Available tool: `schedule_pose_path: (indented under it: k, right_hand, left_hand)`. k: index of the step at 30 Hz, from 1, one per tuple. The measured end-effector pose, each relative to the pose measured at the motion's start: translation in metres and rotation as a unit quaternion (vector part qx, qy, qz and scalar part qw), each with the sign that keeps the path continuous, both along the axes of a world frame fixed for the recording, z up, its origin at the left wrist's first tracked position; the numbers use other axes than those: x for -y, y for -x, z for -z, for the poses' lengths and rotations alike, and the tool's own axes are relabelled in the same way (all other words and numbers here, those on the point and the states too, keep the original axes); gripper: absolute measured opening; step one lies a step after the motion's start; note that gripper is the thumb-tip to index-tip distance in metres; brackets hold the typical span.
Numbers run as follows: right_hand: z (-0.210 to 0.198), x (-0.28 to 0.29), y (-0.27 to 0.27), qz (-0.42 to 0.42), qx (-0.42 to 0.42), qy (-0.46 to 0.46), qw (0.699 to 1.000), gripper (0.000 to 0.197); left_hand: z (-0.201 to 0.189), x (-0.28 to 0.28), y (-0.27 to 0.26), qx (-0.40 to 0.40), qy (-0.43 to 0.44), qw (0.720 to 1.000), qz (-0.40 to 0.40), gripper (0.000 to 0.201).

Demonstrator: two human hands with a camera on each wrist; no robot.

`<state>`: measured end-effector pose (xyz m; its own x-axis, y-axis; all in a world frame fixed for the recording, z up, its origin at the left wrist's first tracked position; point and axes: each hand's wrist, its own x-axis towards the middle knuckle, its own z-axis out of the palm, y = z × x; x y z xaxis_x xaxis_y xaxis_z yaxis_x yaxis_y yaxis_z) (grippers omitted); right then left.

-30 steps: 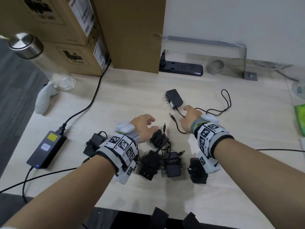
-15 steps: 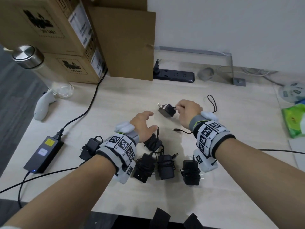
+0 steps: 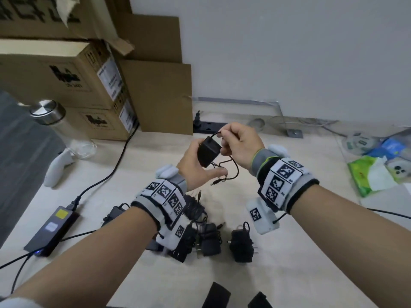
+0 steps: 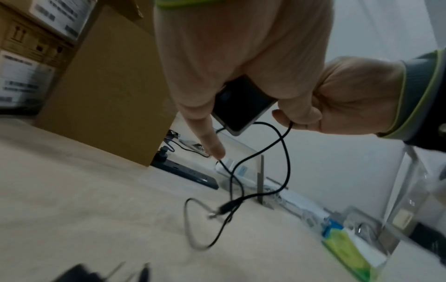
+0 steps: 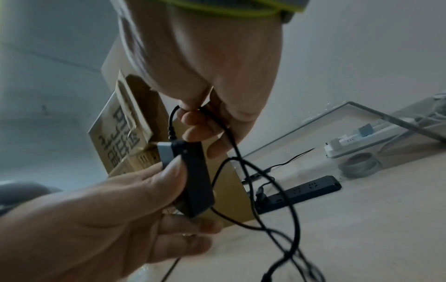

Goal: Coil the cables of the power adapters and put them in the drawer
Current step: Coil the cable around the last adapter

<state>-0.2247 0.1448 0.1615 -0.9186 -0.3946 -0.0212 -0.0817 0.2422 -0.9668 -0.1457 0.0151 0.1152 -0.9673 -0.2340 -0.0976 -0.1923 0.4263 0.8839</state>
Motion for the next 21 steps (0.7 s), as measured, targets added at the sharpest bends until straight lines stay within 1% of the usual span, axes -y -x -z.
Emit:
schedule_pose_path:
  k: [2, 3, 4, 6, 8, 10, 11, 12, 13, 14, 16, 18, 20, 21]
  right_hand:
    - [-0.008, 0.000, -0.001, -0.008, 0.035, 0.042, 0.998, 0.026]
    - [-0.015, 0.000, -0.002, -0.008, 0.038, 0.060, 0.997, 0.026]
    - [-0.021, -0.001, -0.001, -0.004, 0.032, 0.069, 0.997, 0.024]
    - [-0.032, -0.005, 0.003, 0.015, -0.002, 0.046, 0.999, 0.019]
    - [-0.038, -0.010, 0.010, 0.026, -0.026, 0.000, 0.999, 0.014]
    - [-0.041, -0.016, 0.016, 0.009, -0.026, -0.040, 0.999, 0.017]
    - [-0.040, -0.019, 0.017, -0.009, -0.024, -0.066, 0.997, 0.022]
    - [-0.040, -0.022, 0.019, -0.033, -0.022, -0.104, 0.994, 0.025]
    - [-0.040, -0.026, 0.020, -0.062, -0.022, -0.160, 0.985, 0.026]
    - [-0.036, -0.030, 0.021, -0.093, -0.024, -0.228, 0.969, 0.026]
    - [-0.030, -0.038, 0.025, -0.130, -0.049, -0.339, 0.930, 0.028]
    - [-0.026, -0.046, 0.027, -0.124, -0.075, -0.403, 0.904, 0.031]
    - [-0.028, -0.050, 0.028, -0.127, -0.085, -0.434, 0.888, 0.030]
    - [-0.028, -0.052, 0.028, -0.131, -0.080, -0.436, 0.887, 0.030]
  left_hand:
    - [-0.007, -0.004, 0.005, -0.027, -0.016, 0.999, -0.041, 0.065]
    - [-0.012, -0.004, 0.008, -0.047, -0.036, 0.996, -0.062, 0.060]
    - [-0.018, -0.005, 0.010, -0.063, -0.067, 0.993, -0.078, 0.056]
    - [-0.036, -0.005, 0.012, -0.070, -0.173, 0.979, -0.087, 0.047]
    - [-0.052, -0.003, 0.015, -0.069, -0.263, 0.957, -0.096, 0.035]
    - [-0.066, 0.001, 0.019, -0.072, -0.340, 0.930, -0.120, 0.025]
    - [-0.071, 0.003, 0.022, -0.079, -0.388, 0.909, -0.130, 0.024]
    - [-0.078, 0.005, 0.024, -0.087, -0.443, 0.882, -0.137, 0.024]
    - [-0.084, 0.008, 0.026, -0.094, -0.488, 0.855, -0.147, 0.025]
    - [-0.090, 0.011, 0.028, -0.100, -0.521, 0.833, -0.156, 0.026]
    - [-0.098, 0.017, 0.030, -0.108, -0.554, 0.809, -0.166, 0.034]
    - [-0.101, 0.024, 0.030, -0.111, -0.569, 0.794, -0.181, 0.046]
    - [-0.103, 0.032, 0.028, -0.119, -0.588, 0.776, -0.196, 0.049]
    - [-0.103, 0.035, 0.027, -0.121, -0.599, 0.765, -0.204, 0.048]
